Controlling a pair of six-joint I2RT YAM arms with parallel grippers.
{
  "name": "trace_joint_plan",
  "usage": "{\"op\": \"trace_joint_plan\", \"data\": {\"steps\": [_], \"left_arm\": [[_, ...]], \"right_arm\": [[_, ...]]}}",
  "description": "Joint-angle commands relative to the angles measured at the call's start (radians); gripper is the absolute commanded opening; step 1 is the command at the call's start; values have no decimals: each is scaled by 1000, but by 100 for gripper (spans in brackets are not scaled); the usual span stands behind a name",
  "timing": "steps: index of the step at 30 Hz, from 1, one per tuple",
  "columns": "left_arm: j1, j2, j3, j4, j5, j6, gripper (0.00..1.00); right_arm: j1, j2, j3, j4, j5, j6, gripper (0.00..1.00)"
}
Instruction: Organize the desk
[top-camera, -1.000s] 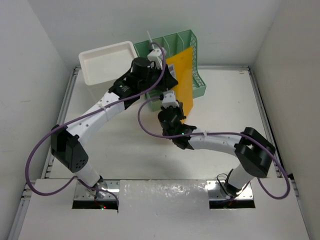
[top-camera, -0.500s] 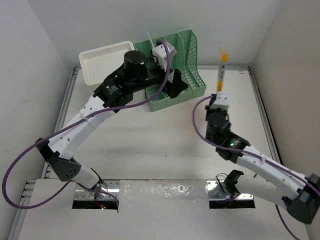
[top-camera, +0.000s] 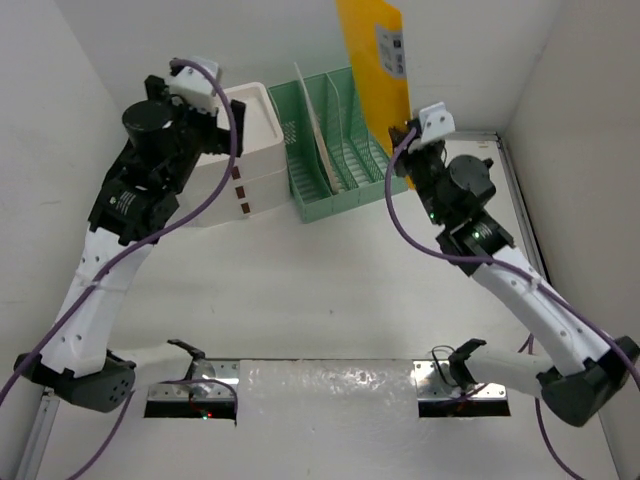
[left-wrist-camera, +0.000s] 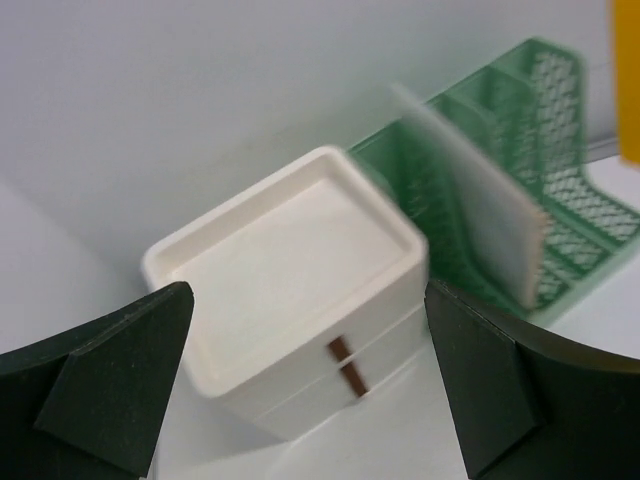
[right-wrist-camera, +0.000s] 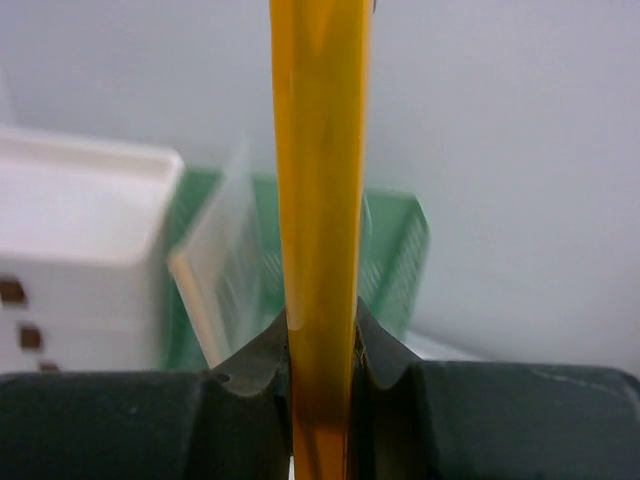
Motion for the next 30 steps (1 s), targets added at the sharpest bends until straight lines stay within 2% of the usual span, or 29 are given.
{"op": "trace_joint_plan", "data": {"steps": [1,3,5,7,10,16,23,26,27,30], "left_arm": [[121,-34,-83,36,-7,30,100],[198,-54,-118,51,25,30,100],[256,-59,-156,67,45,31,100],[284,-57,-183,82,53,31,99],[327,-42,-195,101,74,22,100],[392,-2,-193,131,121,8,99],[416,40,-201,170,105,14,100],[421,50,-207,174,104,13,100],[421,55,-212,179,102,14,100],[425,66,-215,182,96,17,100]], "right_arm": [[-100,128,110,239,-265,93,0],[-171,208,144,346,-314,180,0],[-196,269,164,397,-299,197,0],[-217,302,152,482,-312,221,0],[-269,372,143,598,-448,304,0],[-329,492,120,810,-599,369,0],[-332,646,156,913,-572,313,0],[-334,738,152,1017,-564,324,0],[-334,760,144,1110,-537,321,0],[-334,812,120,1201,-463,295,0]]}}
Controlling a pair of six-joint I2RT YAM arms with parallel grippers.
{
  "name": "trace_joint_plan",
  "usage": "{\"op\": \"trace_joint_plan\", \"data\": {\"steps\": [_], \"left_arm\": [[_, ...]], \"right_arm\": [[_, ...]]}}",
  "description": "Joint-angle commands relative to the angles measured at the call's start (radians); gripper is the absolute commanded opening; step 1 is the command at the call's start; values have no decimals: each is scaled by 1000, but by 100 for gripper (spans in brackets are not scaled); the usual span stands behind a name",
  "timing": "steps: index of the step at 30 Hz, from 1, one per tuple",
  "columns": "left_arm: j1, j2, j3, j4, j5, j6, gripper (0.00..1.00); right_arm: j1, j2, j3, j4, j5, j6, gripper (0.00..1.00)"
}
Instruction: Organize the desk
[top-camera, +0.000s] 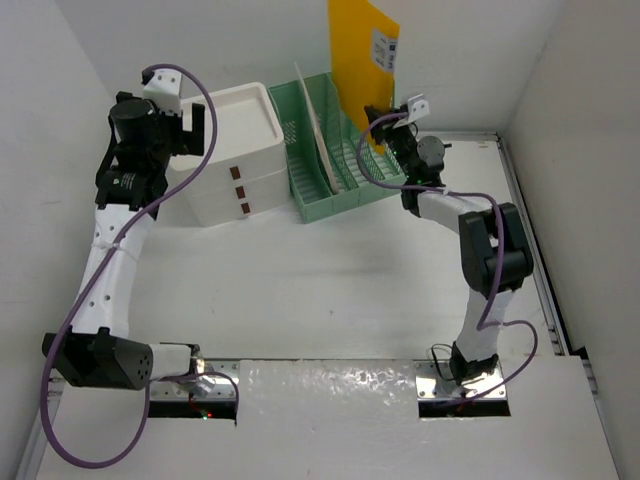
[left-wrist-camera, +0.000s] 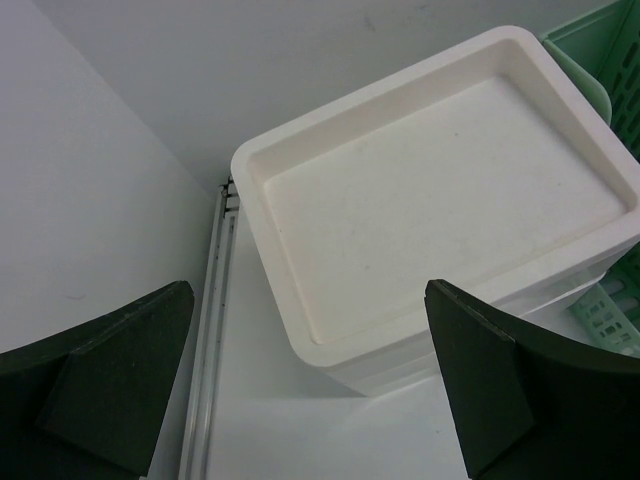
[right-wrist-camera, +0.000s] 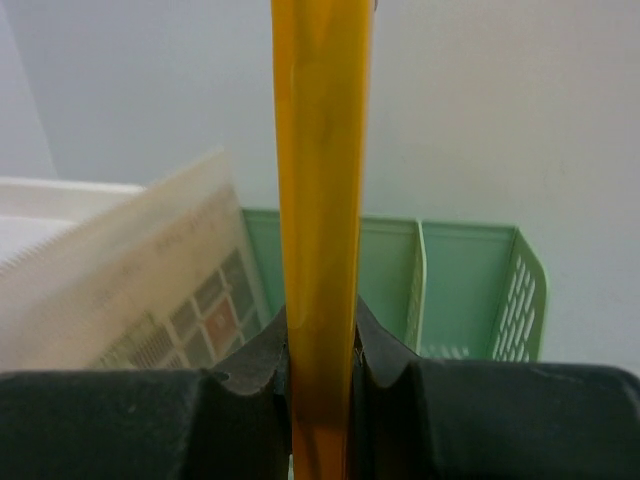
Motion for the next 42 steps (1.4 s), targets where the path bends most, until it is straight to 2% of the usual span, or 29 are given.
{"op": "trace_joint_plan", "data": {"steps": [1,9,14,15,18,20,22,26,29,31,34,36,37,41,42], "left_arm": [[20,4,-3,57,-2,-3,100],[24,36,-12,75,2,-12,100],[24,41,-19,80,-4,-6,100],[24,41,-19,81,-2,-8,100],[24,41,-25,83,4,-8,100],[24,41,-28,84,10,-9,99],[24,41,-35,87,14,-8,100],[24,41,-45,92,16,-4,100],[24,40,-48,94,14,-1,100],[24,36,-52,92,13,3,100],[24,36,-57,94,14,12,100],[24,36,-58,94,21,12,100],[24,33,-58,94,22,12,100],[24,15,-55,86,24,5,100],[24,3,-54,83,12,6,100]], "right_arm": [[-2,36,3,270,63,-21,0],[-2,174,18,386,62,24,0],[-1,288,33,377,66,24,0],[-1,305,50,380,65,10,6],[-1,372,101,359,40,9,10],[-1,413,124,337,31,6,8],[-2,441,145,362,19,7,0],[-2,460,165,327,-53,12,0],[-2,460,124,306,-32,-14,0],[-2,434,62,319,-11,-27,24],[-4,380,-12,375,-4,-21,75],[-2,289,-77,362,8,-16,85],[-4,250,-118,321,22,-8,96],[-2,5,-245,167,130,-7,99],[-4,-122,-268,26,194,-1,99]]}}
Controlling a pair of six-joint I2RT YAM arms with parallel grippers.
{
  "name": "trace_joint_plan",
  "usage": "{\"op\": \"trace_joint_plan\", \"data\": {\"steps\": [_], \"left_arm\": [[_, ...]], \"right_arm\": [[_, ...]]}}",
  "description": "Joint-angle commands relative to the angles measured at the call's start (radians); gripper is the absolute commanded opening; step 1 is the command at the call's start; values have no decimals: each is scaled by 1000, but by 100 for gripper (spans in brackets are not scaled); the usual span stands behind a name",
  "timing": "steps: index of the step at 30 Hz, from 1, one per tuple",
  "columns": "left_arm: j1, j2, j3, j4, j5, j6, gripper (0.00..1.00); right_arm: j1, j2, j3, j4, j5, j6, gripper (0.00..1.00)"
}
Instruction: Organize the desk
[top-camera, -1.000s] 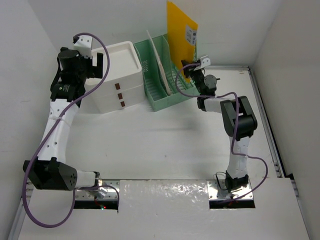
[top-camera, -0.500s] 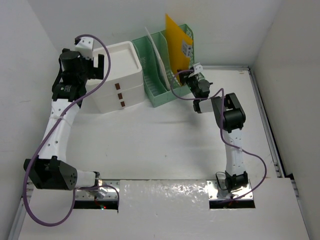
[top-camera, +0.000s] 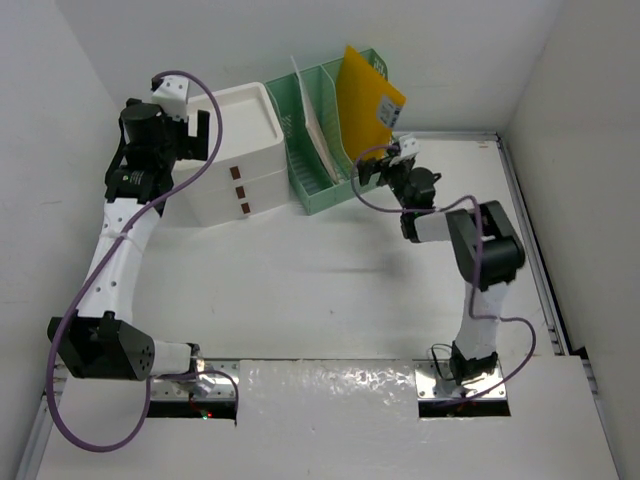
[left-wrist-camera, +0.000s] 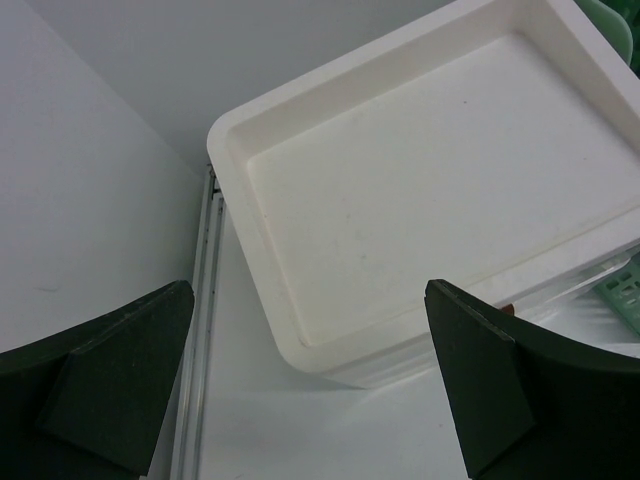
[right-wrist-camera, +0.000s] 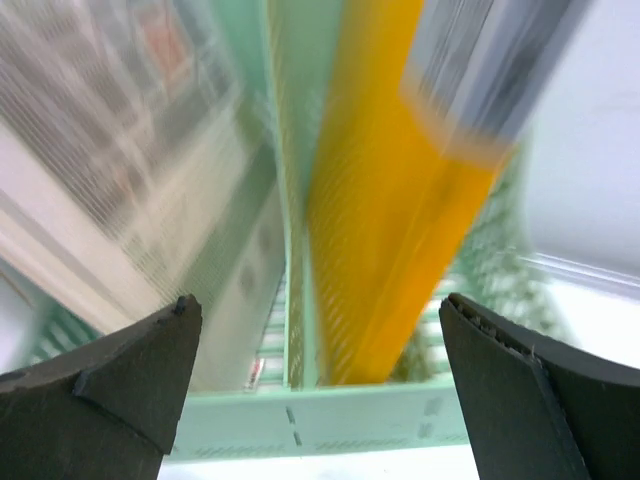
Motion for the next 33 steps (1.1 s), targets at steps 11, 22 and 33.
{"op": "trace_joint_plan", "data": {"steps": [11,22,33], "left_arm": [[269,-119,-103,-17,77,5,100],[444,-267,-486,58,79,78,100],[448,-283,-719,182,107,52,100]], "right_arm": [[-176,-743,-161,-1311,158,249,99],[-354,-859,-311,-1420,282,280,99],[-354,-938,-402,-1411,349,196,99]]}}
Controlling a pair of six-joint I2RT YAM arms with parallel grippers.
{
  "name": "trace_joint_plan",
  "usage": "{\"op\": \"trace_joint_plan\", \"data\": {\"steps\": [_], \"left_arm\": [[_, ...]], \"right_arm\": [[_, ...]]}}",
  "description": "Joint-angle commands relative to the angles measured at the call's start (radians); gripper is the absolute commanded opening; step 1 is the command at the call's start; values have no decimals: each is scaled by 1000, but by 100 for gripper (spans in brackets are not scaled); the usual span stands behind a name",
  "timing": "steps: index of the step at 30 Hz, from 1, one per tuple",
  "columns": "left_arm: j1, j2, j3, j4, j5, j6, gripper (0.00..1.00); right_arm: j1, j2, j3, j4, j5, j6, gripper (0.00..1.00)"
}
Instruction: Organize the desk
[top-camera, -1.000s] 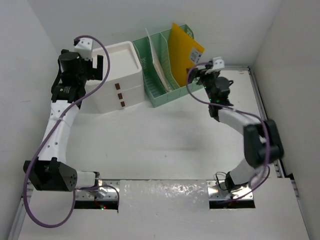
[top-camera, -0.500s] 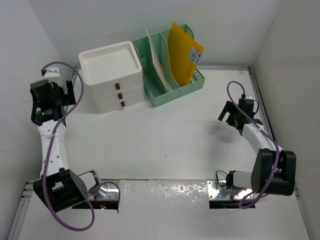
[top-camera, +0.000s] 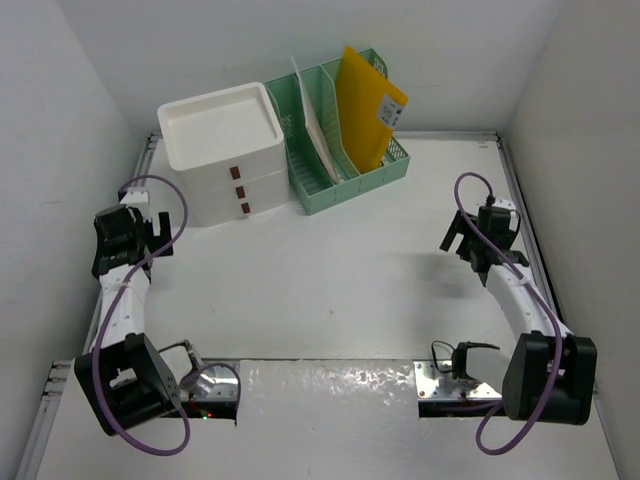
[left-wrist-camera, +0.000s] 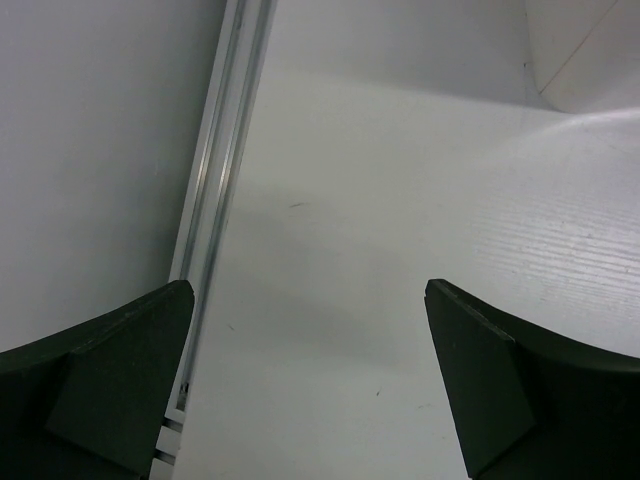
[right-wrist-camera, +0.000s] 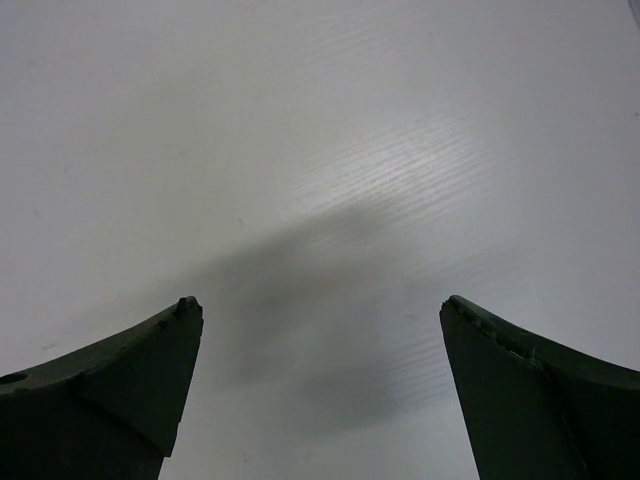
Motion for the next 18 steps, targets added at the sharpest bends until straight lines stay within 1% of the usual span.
{"op": "trace_joint_plan", "data": {"steps": [1,11,16,18], "left_arm": [[8,-31,-2,103,21,-16,100],[8,-33,-25,108,58,-16,100],[8,-30,-25,112,67,-18,100],[8,-30,-26,109,71,-16,100]], "right_arm": [[1,-12,-33,25,30,-35,99],[0,-34,-74,90,-3,-47,99],[1,-55,-90,100,4,-52,99],[1,-69,-123,147,-22,-56,99]]}}
